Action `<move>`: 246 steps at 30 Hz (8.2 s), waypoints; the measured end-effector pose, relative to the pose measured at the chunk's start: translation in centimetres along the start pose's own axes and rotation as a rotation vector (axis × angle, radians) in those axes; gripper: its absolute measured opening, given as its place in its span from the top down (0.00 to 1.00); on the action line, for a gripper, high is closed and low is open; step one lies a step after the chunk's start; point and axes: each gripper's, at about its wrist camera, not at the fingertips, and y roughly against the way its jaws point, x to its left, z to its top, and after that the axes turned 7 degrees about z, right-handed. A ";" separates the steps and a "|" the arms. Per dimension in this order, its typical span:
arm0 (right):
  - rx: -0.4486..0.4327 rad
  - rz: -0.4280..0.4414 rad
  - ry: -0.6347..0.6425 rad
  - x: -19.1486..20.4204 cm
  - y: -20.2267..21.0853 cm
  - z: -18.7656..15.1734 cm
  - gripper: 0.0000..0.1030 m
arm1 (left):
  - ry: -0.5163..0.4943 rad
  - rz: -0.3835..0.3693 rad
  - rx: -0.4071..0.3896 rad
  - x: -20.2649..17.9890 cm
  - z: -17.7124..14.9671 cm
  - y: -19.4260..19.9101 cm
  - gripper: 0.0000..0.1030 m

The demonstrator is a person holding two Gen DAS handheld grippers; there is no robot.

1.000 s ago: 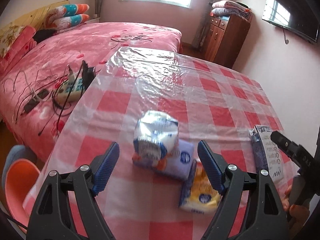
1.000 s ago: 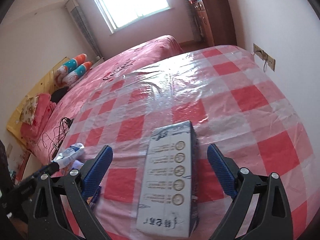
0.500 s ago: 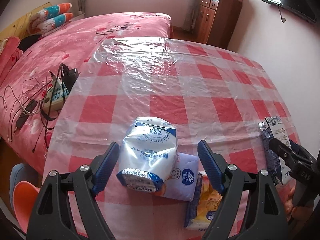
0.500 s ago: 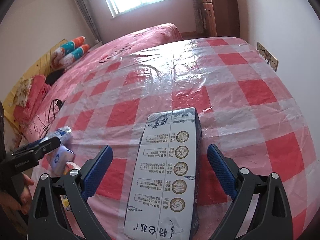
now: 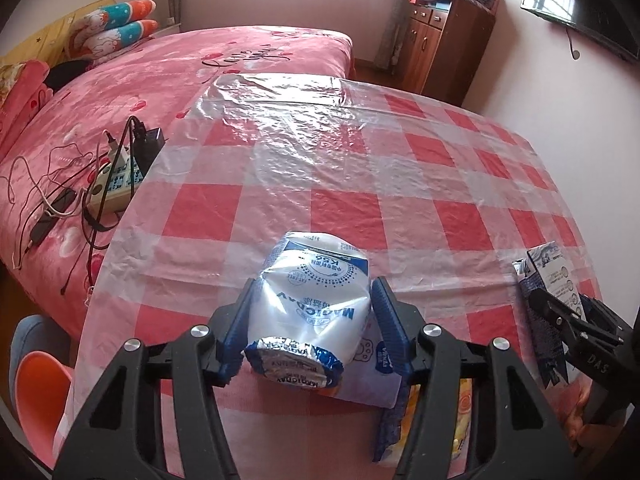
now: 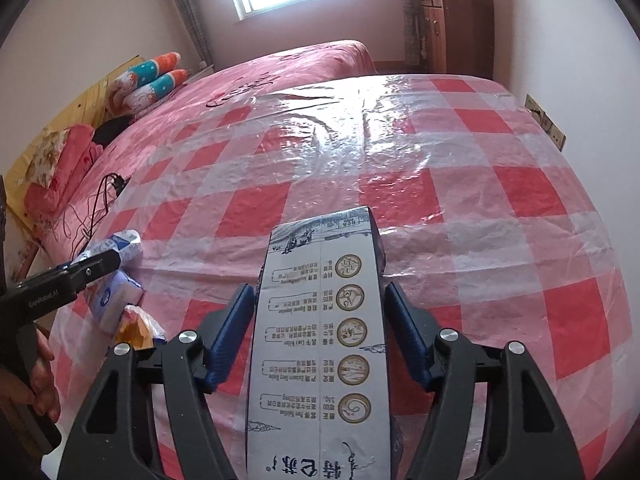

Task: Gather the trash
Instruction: 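Grasp the white milk bag with the left gripper while the right grasps the white milk carton, then carry the milk bag and carton to the orange bucket and release both, then move both tools back to the tissue pack and yellow snack bag, then grasp the cartoon tissue pack with the left gripper while the right grasps the yellow snack bag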

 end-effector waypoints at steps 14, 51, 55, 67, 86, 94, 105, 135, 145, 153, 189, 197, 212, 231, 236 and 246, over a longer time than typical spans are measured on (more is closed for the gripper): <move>-0.034 0.085 0.007 0.0 0.8 0.0 0.35 | 0.075 -0.019 -0.050 2.4 -1.6 2.5 0.44; 0.023 0.424 -0.033 11.3 1.8 0.2 0.36 | 0.250 -0.118 -0.117 12.9 -9.0 9.0 0.43; 0.049 0.469 -0.005 13.9 1.6 0.2 0.37 | 0.282 -0.111 -0.125 14.9 -10.0 9.5 0.43; 0.187 0.638 0.145 26.3 -0.5 -0.5 0.37 | 0.440 -0.017 -0.161 22.9 -13.8 11.5 0.43; 0.351 0.685 0.227 39.7 -6.9 -4.6 0.13 | 0.779 0.185 -0.118 33.6 -20.2 10.8 0.28; 0.213 0.565 0.203 33.9 -4.9 -3.7 0.11 | 0.749 0.187 -0.110 33.1 -19.8 10.3 0.26; 0.096 0.433 0.225 27.8 -2.5 -3.8 0.11 | 0.648 0.150 -0.101 29.0 -18.1 10.5 0.25; -0.070 0.311 0.251 20.0 1.2 -3.2 0.09 | 0.397 0.091 -0.071 17.3 -12.8 9.6 0.21; -0.093 0.269 0.238 18.0 1.3 -2.7 0.09 | 0.347 0.073 -0.055 14.5 -11.8 8.9 0.21; -0.109 0.234 0.218 16.1 1.4 -2.2 0.09 | 0.312 0.065 -0.041 12.6 -11.4 8.3 0.20; -0.117 0.078 0.038 4.8 1.7 0.3 0.09 | 0.098 -0.046 0.032 1.3 -10.3 5.6 0.20; -0.106 0.091 -0.070 1.1 2.1 1.0 0.09 | 0.053 -0.075 0.033 -0.9 -8.8 5.1 0.20; -0.064 0.134 -0.103 -0.8 2.4 1.4 0.09 | 0.316 -0.185 0.095 0.2 -3.6 1.2 0.20; 0.077 0.238 0.078 2.9 0.5 0.1 0.09 | 0.225 0.024 0.034 -1.6 -0.3 -2.1 0.43; 0.126 0.308 0.117 4.5 -0.3 -0.5 0.09 | 0.226 0.023 0.023 -1.2 -0.5 -1.8 0.45; 0.170 0.348 0.239 7.9 -1.5 -1.5 0.08 | 0.278 0.021 0.023 2.4 -1.9 -0.6 0.46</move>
